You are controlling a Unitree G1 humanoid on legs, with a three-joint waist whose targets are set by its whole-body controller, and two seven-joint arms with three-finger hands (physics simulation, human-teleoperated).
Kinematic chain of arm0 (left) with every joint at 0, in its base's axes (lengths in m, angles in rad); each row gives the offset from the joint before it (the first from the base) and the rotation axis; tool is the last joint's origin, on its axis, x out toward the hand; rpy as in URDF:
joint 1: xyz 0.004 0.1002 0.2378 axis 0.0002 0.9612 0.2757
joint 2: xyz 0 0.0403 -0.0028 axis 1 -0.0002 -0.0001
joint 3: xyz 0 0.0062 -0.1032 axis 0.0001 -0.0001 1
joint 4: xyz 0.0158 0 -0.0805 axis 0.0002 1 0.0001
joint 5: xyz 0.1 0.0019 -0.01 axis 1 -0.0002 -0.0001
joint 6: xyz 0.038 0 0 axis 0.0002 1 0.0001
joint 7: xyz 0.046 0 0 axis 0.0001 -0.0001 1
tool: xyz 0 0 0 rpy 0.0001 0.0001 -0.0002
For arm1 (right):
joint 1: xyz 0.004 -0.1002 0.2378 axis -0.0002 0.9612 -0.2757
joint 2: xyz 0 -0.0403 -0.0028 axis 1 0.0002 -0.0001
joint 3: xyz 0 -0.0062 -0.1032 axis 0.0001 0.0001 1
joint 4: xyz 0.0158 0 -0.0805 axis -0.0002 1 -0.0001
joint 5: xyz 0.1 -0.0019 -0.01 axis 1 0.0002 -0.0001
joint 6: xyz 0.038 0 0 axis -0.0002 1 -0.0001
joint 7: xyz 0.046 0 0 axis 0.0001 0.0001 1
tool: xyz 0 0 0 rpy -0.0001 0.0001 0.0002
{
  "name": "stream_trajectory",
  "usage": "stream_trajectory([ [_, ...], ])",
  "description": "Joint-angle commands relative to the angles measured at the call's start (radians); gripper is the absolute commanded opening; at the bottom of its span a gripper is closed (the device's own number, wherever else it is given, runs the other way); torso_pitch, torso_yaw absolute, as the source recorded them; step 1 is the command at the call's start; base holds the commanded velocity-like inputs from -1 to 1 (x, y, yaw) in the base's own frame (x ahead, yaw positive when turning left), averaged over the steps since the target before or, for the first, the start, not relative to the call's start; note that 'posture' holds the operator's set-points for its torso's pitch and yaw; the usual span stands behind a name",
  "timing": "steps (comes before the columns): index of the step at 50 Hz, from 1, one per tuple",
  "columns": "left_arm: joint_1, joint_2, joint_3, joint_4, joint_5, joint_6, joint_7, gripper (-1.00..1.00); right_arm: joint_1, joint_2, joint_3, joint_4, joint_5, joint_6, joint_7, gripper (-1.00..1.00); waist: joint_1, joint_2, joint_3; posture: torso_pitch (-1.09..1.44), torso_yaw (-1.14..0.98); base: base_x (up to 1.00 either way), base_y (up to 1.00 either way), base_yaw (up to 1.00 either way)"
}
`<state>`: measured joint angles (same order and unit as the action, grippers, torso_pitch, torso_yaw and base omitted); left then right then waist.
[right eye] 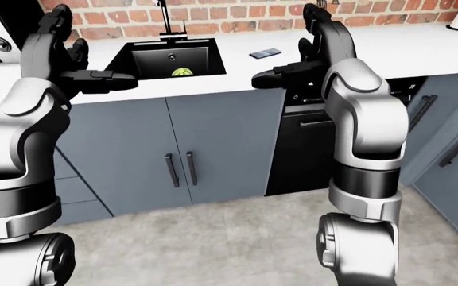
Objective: Turn the sink spout to the right.
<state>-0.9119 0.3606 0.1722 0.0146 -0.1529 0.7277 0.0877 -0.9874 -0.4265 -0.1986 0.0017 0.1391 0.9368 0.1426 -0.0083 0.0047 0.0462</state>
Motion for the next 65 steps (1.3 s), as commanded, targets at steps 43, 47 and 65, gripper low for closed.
stream_trajectory([
  [43, -0.055, 0.054, 0.039, 0.062, 0.021, -0.077, 0.009, 1.00, -0.061, -0.013, 0.005, -0.061, 0.018, 0.008, 0.012, 1.00, 0.017, -0.006, -0.027, 0.00, 0.00, 0.21, 0.00, 0.00],
  [47, -0.063, 0.060, 0.040, 0.119, 0.025, -0.112, 0.007, 1.00, -0.064, -0.011, 0.006, -0.060, 0.017, 0.011, 0.013, 1.00, 0.015, -0.041, -0.033, 0.00, 0.00, 0.21, 0.00, 0.00],
  [65, -0.084, 0.099, 0.057, 0.225, 0.009, -0.166, 0.019, 1.00, -0.050, -0.018, -0.001, -0.077, 0.023, 0.018, 0.012, 1.00, 0.007, 0.050, -0.040, 0.00, 0.00, 0.22, 0.00, 0.00],
])
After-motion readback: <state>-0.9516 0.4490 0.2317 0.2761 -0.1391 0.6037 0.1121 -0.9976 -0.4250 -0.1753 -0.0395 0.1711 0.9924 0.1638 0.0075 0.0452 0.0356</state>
